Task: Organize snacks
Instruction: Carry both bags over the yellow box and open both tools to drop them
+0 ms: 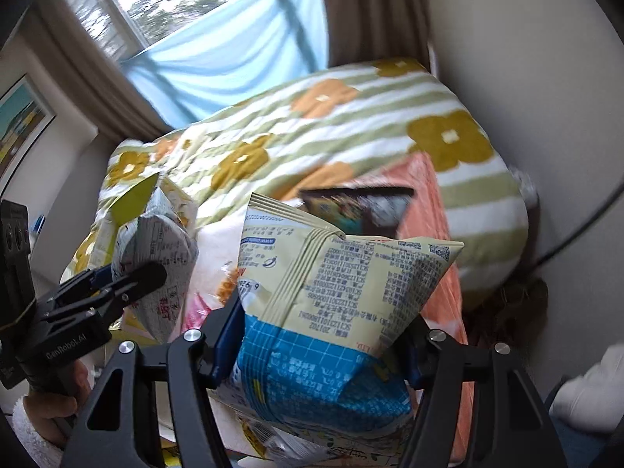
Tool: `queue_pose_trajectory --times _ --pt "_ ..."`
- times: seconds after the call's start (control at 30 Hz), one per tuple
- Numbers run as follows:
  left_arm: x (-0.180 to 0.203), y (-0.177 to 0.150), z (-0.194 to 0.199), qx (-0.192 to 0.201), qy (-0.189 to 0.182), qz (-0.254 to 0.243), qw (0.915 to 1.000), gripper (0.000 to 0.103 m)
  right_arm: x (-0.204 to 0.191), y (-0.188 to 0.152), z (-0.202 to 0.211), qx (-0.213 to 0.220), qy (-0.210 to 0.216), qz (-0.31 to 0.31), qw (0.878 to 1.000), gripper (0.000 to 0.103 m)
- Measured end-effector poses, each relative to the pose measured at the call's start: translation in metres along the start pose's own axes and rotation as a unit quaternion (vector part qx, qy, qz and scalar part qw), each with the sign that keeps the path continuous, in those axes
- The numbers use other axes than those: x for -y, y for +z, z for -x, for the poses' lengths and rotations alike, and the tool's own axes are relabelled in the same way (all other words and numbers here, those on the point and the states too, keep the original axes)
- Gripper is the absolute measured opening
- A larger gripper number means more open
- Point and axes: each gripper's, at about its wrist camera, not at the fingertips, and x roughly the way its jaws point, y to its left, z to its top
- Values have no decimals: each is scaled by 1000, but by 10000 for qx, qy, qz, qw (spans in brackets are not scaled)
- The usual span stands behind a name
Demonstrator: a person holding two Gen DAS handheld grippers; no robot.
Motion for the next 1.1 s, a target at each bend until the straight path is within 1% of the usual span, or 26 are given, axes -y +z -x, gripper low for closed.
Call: queue_pose_trajectory --times 0.13,0.27,0.33,0.37,0.47,0.67,0.77,0.87,0.97,1.1 --pt "-25 4 26 235 281 190 9991 55 -31 14 -1 65 196 378 9991 61" --pt "-68 5 57 439 610 445 9962 55 -67 26 -7 101 375 683 9969 61" --pt "-88 4 65 464 746 527 9947 55 -92 32 -12 117 462 859 9952 61" --pt "-105 3 72 468 840 592 9936 55 -101 33 -15 127 486 926 9944 61" --pt "-141 1 83 451 962 687 9920 55 -135 39 -24 169 575 1100 9921 61" --pt "-220 -10 92 122 1097 764 9910 55 -199 45 -52 101 671 1134 9912 61" --pt "-247 -17 88 -53 1145 684 9910 55 -228 44 -71 28 642 1167 9911 61" --pt "-265 -22 76 -259 1313 322 9905 55 -251 41 -89 -58 584 1126 9919 60" --pt "-277 -28 58 -519 1229 -73 9910 55 -268 36 -104 -143 522 1017 9933 60" --pt "-288 -33 35 -812 1095 -374 9900 55 -279 31 -118 -132 312 865 9957 60"
